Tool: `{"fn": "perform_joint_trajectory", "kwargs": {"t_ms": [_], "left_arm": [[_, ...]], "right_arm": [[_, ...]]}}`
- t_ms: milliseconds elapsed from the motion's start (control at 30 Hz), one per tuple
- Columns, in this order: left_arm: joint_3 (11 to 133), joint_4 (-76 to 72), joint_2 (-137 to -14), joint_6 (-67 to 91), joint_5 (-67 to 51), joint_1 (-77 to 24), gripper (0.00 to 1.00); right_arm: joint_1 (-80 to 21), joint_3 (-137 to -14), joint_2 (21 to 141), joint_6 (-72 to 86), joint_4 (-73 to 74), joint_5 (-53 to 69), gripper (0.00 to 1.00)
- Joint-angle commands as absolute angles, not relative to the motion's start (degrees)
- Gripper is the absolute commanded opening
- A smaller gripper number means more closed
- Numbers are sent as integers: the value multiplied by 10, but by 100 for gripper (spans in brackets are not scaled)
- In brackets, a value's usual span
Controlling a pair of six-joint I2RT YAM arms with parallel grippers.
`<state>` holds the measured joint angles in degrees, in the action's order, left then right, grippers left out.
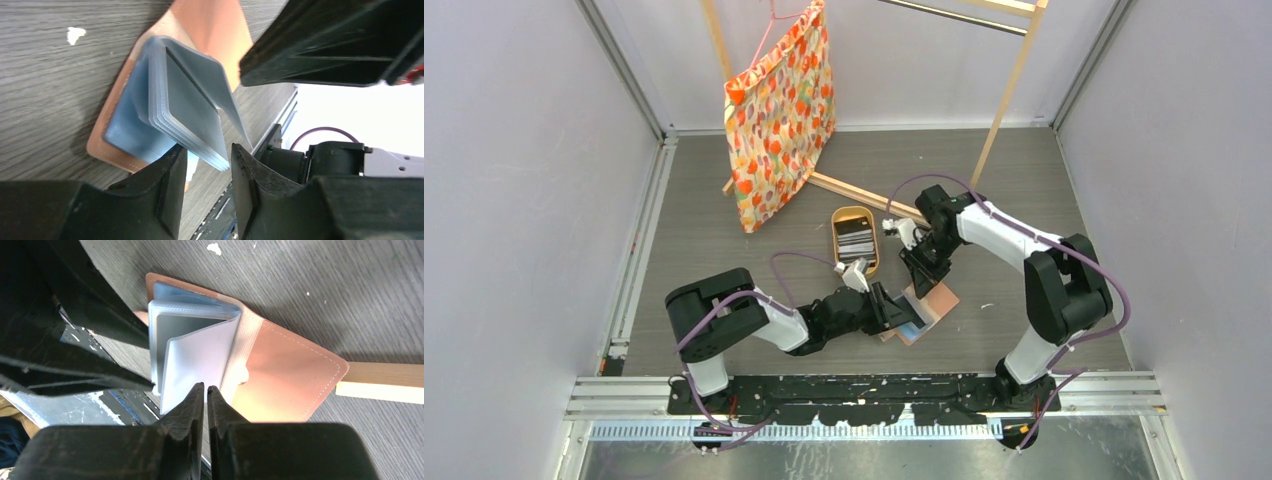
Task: Put the credit cards into the card holder
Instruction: Open the card holder at the center of the board.
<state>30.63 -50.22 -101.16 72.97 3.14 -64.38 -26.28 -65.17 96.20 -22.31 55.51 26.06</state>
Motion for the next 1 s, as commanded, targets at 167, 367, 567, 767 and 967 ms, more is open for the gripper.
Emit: {"fn": "perform_joint_trajectory", "kwargs": {"t_ms": [167, 367, 567, 767, 967], "left_arm": [[338, -491, -1003, 714, 57, -632, 33], [345, -479, -1001, 708, 56, -627, 22], [341, -481, -1008, 703, 48, -615, 7], [328, -484, -1002, 695, 44, -608, 2], [327, -463, -981, 672, 39, -608, 0]], "right_arm": [[-245, -664, 916, -226, 556, 289, 18], [-224, -659, 907, -221, 546, 258, 19], [-217, -636, 905, -231, 523, 169, 18], [-206, -635, 897, -243, 528, 155, 20], [-190, -631, 876, -267, 548, 185, 27]]}}
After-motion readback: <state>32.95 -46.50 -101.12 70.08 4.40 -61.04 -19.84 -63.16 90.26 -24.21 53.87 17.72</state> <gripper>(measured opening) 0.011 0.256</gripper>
